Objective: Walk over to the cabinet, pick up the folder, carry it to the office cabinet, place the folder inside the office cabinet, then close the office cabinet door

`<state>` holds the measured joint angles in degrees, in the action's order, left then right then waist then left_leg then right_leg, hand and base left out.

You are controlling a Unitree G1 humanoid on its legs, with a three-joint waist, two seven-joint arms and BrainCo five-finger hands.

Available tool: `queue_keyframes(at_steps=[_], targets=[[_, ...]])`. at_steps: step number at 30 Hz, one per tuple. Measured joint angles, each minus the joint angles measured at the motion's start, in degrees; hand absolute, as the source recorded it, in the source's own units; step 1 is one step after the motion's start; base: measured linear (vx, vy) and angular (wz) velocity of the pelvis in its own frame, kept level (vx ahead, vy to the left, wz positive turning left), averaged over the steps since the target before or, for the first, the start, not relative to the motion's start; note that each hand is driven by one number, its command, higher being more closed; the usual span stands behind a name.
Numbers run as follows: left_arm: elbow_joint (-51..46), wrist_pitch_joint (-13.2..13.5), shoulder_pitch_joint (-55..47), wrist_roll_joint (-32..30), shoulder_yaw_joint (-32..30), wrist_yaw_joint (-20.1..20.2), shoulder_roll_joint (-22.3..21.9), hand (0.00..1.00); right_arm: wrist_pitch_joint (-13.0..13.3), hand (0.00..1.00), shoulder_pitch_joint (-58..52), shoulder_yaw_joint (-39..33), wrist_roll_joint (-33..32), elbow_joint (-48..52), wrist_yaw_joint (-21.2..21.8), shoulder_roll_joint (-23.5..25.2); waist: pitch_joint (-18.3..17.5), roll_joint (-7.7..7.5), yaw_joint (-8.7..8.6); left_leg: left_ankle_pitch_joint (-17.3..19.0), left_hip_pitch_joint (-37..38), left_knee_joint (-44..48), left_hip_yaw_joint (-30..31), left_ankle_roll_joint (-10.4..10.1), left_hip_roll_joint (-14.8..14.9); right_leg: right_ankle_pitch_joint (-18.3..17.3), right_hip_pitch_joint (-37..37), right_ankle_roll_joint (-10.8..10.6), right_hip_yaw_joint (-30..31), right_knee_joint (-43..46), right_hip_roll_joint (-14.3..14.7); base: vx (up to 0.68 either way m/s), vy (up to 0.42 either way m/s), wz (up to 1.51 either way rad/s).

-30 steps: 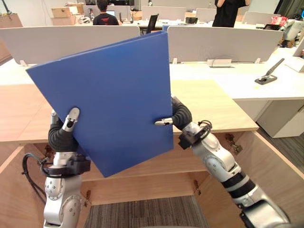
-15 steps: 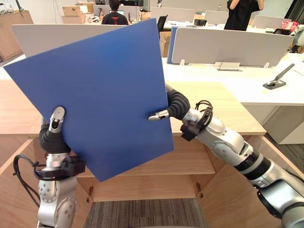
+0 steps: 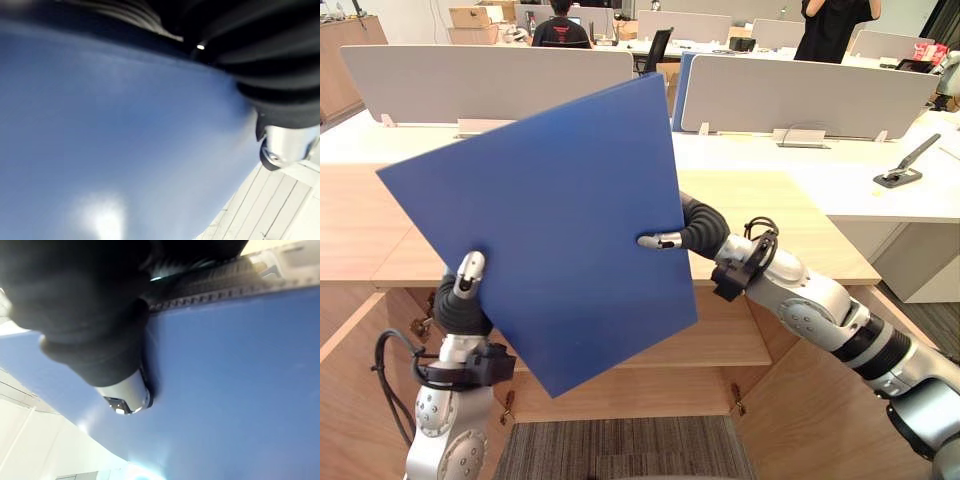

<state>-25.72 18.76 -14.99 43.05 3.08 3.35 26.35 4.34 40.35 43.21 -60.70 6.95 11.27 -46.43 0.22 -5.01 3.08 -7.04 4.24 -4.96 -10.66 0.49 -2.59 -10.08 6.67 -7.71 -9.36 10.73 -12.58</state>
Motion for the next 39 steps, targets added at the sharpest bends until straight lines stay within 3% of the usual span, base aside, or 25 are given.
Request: queue_keyframes(at_steps=[4,13,18,21,22,25,26,28,31,36,39], targets=[[6.04,-2.54,-0.92,9.01,6.0,5.94,3.3,0.0,-1.34,1.0,-0.56,2.03,0.43,0.0,0.06,-3.44,-0.04,-0.07,-0.11,-0.08,-0.19,0.0,0.05,0.03,0.0,0.02,-0.18,0.01,-0.04,0.02,0.0,0.0,0.0,0.0],[19.94,-9.01,-1.48,14.5,14.85,16.82,5.44,0.0,-5.07,1.0,-4.25,3.66,3.86,0.37,2.36,-7.4,-0.32,-0.3,-0.22,-0.24,-1.15,-0.01,0.08,-0.05,0.18,0.01,-1.27,0.01,-0.05,0.3,0.16,0.0,0.0,0.0],[28.42,-10.49,-3.28,11.8,15.67,18.02,3.17,0.0,-5.34,1.0,-5.75,2.35,5.83,0.65,2.3,-7.0,-0.41,-0.43,-0.27,-0.31,-1.3,-0.01,0.18,-0.05,0.19,0.01,-1.46,0.0,-0.06,0.59,0.18,0.0,0.0,0.0],[36.18,-12.71,-4.99,8.41,16.66,16.83,2.26,0.0,-5.23,1.0,-7.4,-5.84,4.76,2.55,3.03,-4.51,-0.4,-0.37,-0.59,-0.3,-1.3,-0.03,0.18,-0.07,0.19,-0.02,-1.55,-0.02,-0.06,0.76,0.15,0.0,0.0,0.0],[39.07,-13.26,-4.96,8.08,16.64,16.33,1.71,0.0,-4.7,1.0,-7.74,-8.06,4.5,4.1,3.43,-3.43,-0.41,-0.35,-0.72,-0.3,-1.3,-0.03,0.18,-0.07,0.2,-0.04,-1.57,-0.02,-0.06,0.8,0.15,0.0,0.0,0.0],[53.35,-15.42,-4.21,5.34,16.18,14.69,-2.23,0.0,0.37,1.0,-8.17,-16.34,4.7,10.44,3.44,3.98,-0.55,-0.29,-1.2,-0.04,-1.34,-0.29,0.16,-0.4,0.27,-0.13,-1.61,0.02,-0.17,0.87,0.06,-0.01,-0.006,0.01],[61.61,-16.39,-2.82,3.21,15.62,13.84,-4.91,0.0,2.66,1.0,-8.23,-17.62,6.27,11.85,2.69,7.58,-0.71,-0.32,-1.39,-0.03,-1.35,-0.31,0.23,-0.42,0.25,-0.26,-1.6,0.09,-0.38,1.02,-0.02,-0.02,-0.017,0.04],[70.09,-17.42,-1.35,1.12,13.36,12.77,-8.09,0.0,3.4,1.0,-8.76,-17.64,9.41,12.79,1.8,10.96,-0.78,-0.4,-1.43,-0.09,-1.37,-0.3,0.41,-0.45,0.27,-0.37,-1.6,0.16,-0.62,1.21,-0.03,-0.02,-0.019,0.07],[81.84,-18.12,1.75,-0.71,1.47,10.51,-12.68,0.0,3.5,1.0,-11.22,-15.92,18.87,13.14,1.43,15.9,-0.93,-0.6,-1.3,-0.62,-1.63,-0.3,0.92,-0.44,0.5,-0.38,-1.6,0.22,-1.23,1.29,0.18,-0.02,-0.033,0.09],[88.0,-17.93,0.4,-5.15,-7.49,6.67,-14.44,0.0,2.82,1.0,-13.01,-8.99,30.22,10.9,1.05,19.26,-0.95,-1.34,-1.28,-1.05,-1.67,-0.29,1.01,-0.67,1.21,-0.36,-1.7,0.49,-1.27,1.32,0.81,-0.02,-0.038,0.0],[89.52,-17.88,-0.43,-7.34,-13.26,5.62,-15.89,0.0,1.9,1.0,-13.31,-3.93,40.16,8.34,1.06,21.48,-0.94,-1.66,-1.21,-1.05,-1.69,-0.29,1.1,-1.02,1.58,-0.39,-1.72,0.73,-1.32,1.33,1.12,-0.01,-0.021,0.0]])
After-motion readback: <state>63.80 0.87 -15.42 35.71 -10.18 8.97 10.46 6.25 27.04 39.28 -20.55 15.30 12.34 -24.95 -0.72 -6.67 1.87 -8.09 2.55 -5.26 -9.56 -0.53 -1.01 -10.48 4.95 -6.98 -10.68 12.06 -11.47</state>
